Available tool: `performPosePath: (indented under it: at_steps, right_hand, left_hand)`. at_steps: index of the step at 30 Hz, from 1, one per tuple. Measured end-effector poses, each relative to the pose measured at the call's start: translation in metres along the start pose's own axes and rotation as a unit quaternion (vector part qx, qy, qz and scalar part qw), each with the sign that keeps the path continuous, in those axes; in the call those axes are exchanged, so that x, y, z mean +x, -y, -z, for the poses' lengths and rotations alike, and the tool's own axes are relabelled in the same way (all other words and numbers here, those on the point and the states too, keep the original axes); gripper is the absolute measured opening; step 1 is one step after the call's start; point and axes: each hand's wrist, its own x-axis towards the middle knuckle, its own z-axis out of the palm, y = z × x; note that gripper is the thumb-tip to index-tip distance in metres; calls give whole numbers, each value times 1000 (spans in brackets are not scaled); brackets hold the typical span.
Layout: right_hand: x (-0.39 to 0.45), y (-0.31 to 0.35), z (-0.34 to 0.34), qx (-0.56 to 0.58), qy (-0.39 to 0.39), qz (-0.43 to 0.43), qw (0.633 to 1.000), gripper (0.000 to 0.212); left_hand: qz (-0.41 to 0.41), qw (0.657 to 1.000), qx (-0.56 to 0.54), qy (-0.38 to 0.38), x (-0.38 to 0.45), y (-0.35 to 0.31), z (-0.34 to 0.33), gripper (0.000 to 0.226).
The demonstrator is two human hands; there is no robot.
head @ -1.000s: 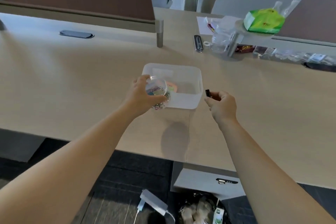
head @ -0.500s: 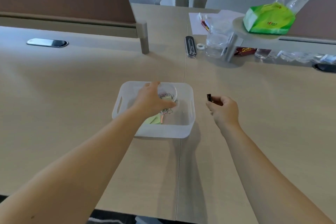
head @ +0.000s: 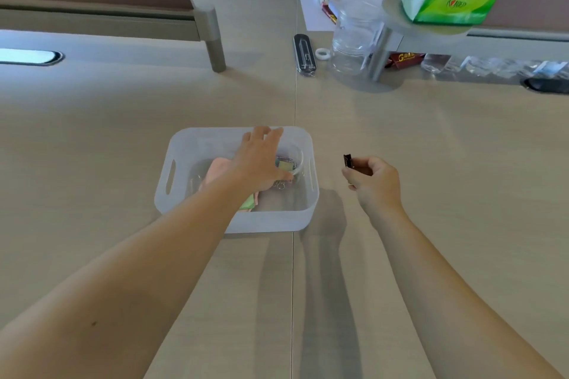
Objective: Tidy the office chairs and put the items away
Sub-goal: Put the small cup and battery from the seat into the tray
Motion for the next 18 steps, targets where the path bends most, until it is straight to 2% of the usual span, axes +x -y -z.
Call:
performPosePath:
  at_steps: [3,8,14,18]
  right_hand:
    - [-5,15,-9,-14,14,25,999,12]
    - [-14,50,-42,-77,66,89,991,19]
    - [-23,68,-109,-185,162,113,963,25]
    - [-24,69,-138,-274,195,173,926,25]
  left_hand:
    - [7,996,-50,-68,-11,9,14,57]
    - [41,984,-138,-107,-41,38,40,28]
    - [96,968,-163,-162,-75,82,74,22]
    - [127,959,-173,-186,-91,110,82,21]
